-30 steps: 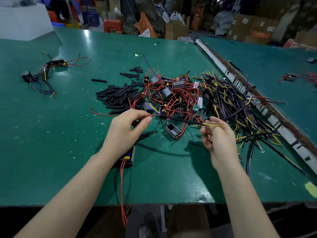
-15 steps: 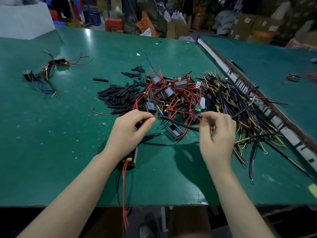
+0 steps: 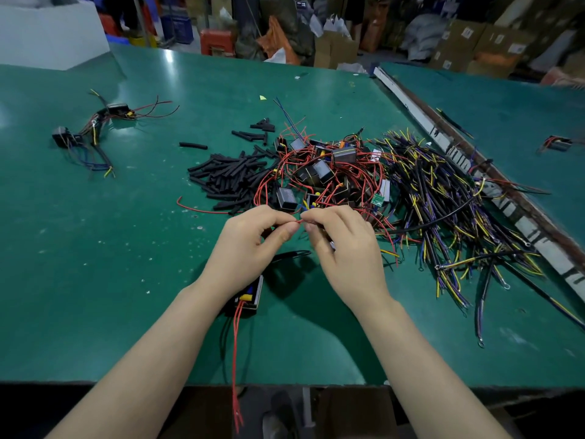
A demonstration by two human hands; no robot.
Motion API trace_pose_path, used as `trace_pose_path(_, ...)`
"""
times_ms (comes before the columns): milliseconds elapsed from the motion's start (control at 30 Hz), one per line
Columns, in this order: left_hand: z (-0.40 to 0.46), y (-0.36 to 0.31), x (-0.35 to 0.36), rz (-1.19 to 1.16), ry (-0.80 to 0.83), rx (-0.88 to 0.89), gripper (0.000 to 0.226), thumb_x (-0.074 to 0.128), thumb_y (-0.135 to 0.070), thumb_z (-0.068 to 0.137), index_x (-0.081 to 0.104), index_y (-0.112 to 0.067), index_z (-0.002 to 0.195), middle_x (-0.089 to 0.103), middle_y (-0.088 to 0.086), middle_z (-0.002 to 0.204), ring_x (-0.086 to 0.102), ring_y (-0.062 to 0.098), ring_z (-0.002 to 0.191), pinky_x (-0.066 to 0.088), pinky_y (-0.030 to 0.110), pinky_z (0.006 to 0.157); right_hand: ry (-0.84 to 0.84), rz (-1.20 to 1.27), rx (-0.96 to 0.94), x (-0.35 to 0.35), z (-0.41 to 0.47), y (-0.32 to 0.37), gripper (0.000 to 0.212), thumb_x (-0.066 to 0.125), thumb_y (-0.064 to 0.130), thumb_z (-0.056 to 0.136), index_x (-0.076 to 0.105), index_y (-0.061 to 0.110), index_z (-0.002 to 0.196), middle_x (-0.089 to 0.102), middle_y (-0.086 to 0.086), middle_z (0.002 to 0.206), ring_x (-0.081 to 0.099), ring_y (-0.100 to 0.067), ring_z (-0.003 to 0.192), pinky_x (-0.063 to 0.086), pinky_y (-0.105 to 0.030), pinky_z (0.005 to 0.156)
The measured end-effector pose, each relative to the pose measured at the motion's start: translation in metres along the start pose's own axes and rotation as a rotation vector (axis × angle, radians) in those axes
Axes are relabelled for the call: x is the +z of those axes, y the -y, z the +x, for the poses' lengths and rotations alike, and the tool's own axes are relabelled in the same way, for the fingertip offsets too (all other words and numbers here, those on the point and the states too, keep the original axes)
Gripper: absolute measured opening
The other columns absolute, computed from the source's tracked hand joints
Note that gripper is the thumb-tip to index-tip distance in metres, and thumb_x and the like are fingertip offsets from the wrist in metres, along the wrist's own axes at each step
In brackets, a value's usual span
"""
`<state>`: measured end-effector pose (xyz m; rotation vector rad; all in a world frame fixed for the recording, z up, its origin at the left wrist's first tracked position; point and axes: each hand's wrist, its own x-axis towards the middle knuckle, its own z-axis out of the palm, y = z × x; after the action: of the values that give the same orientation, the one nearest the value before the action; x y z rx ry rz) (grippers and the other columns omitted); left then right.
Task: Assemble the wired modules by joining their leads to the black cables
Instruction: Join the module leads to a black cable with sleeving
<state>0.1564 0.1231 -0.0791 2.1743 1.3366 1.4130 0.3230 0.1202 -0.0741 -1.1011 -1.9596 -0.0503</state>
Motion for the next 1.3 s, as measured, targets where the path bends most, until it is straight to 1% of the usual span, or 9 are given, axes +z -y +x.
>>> trace_pose_path(100,0.0,0.0,0.001,-0.032,0.039,-0.015,0.012,0.061,-0.017,0.091,0.071,-0.012,0.094,0.056,-0.021,0.078,0.052,-0.012,0.072,0.038,0.009,0.07,-0.018,0.043,0.009,0.0,-0.001,0.0,0.013,0.062,0.013,0.092,0.072,0.008,0.099,0.069,-0.004,0.093,0.064,-0.028,0.085,0.048,-0.046,0.069)
trace_pose_path(267,0.0,0.0,0.002,-0.081,0.095,-0.095,0.015,0.056,-0.015,0.094,0.07,-0.009,0.093,0.061,-0.014,0.079,0.055,-0.005,0.07,0.047,0.023,0.071,-0.105,-0.017,-0.022,0.003,-0.001,0.001,0.013,0.065,0.011,0.091,0.074,0.008,0.099,0.07,-0.006,0.092,0.064,-0.031,0.08,0.05,-0.045,0.067)
trace_pose_path(500,-0.003,0.0,0.003,-0.095,0.125,-0.11,0.016,0.051,-0.023,0.096,0.065,-0.02,0.088,0.062,-0.015,0.068,0.057,-0.001,0.061,0.045,0.017,0.063,-0.123,-0.011,-0.01,0.001,-0.003,-0.002,0.013,0.066,0.014,0.09,0.075,0.007,0.097,0.07,-0.006,0.089,0.063,-0.03,0.078,0.052,-0.043,0.067)
trace_pose_path(633,-0.005,0.0,0.004,-0.104,0.098,-0.14,0.015,0.046,-0.027,0.099,0.058,-0.025,0.091,0.065,-0.015,0.076,0.061,0.005,0.054,0.046,0.017,0.058,-0.127,-0.01,-0.006,0.001,-0.003,-0.003,0.014,0.066,0.017,0.091,0.075,0.007,0.095,0.071,-0.005,0.087,0.059,-0.028,0.074,0.05,-0.04,0.068)
trace_pose_path(833,-0.004,0.0,0.003,-0.104,0.099,-0.157,0.011,0.048,-0.03,0.097,0.056,-0.034,0.09,0.066,-0.017,0.074,0.061,0.003,0.056,0.048,0.018,0.062,-0.087,0.003,0.002,-0.001,-0.005,-0.005,0.015,0.063,0.014,0.092,0.073,0.005,0.096,0.07,-0.005,0.088,0.057,-0.029,0.075,0.047,-0.035,0.07)
trace_pose_path(967,-0.003,-0.002,0.001,-0.053,0.098,-0.096,0.016,0.054,-0.03,0.093,0.068,-0.022,0.095,0.063,-0.016,0.067,0.056,-0.009,0.061,0.043,0.01,0.064,-0.052,0.014,0.037,-0.001,-0.006,-0.005,0.011,0.066,0.017,0.091,0.073,0.01,0.095,0.069,-0.001,0.089,0.058,-0.026,0.079,0.05,-0.039,0.065)
trace_pose_path(1100,-0.001,-0.002,0.0,-0.072,0.13,-0.087,0.01,0.06,-0.019,0.093,0.069,-0.018,0.093,0.064,-0.016,0.072,0.059,-0.001,0.063,0.047,0.016,0.066,-0.065,-0.024,0.019,-0.002,-0.006,-0.005,0.011,0.067,0.02,0.09,0.074,0.012,0.091,0.067,0.0,0.091,0.06,-0.023,0.082,0.05,-0.037,0.057)
trace_pose_path(1200,0.001,-0.003,0.0,-0.103,0.15,-0.111,0.009,0.062,-0.017,0.092,0.071,-0.017,0.091,0.066,-0.017,0.073,0.059,-0.001,0.067,0.046,0.016,0.067,-0.053,-0.076,-0.037,-0.005,-0.003,-0.006,0.014,0.065,0.023,0.091,0.074,0.013,0.091,0.068,0.001,0.091,0.061,-0.024,0.08,0.05,-0.035,0.056)
trace_pose_path(1300,0.003,0.0,-0.004,-0.114,0.197,-0.121,0.009,0.063,-0.018,0.091,0.071,-0.018,0.088,0.067,-0.017,0.072,0.056,-0.006,0.066,0.039,0.008,0.065,-0.012,-0.169,-0.171,-0.011,0.0,-0.01,0.015,0.063,0.024,0.093,0.074,0.014,0.089,0.069,0.002,0.089,0.063,-0.025,0.075,0.05,-0.034,0.052)
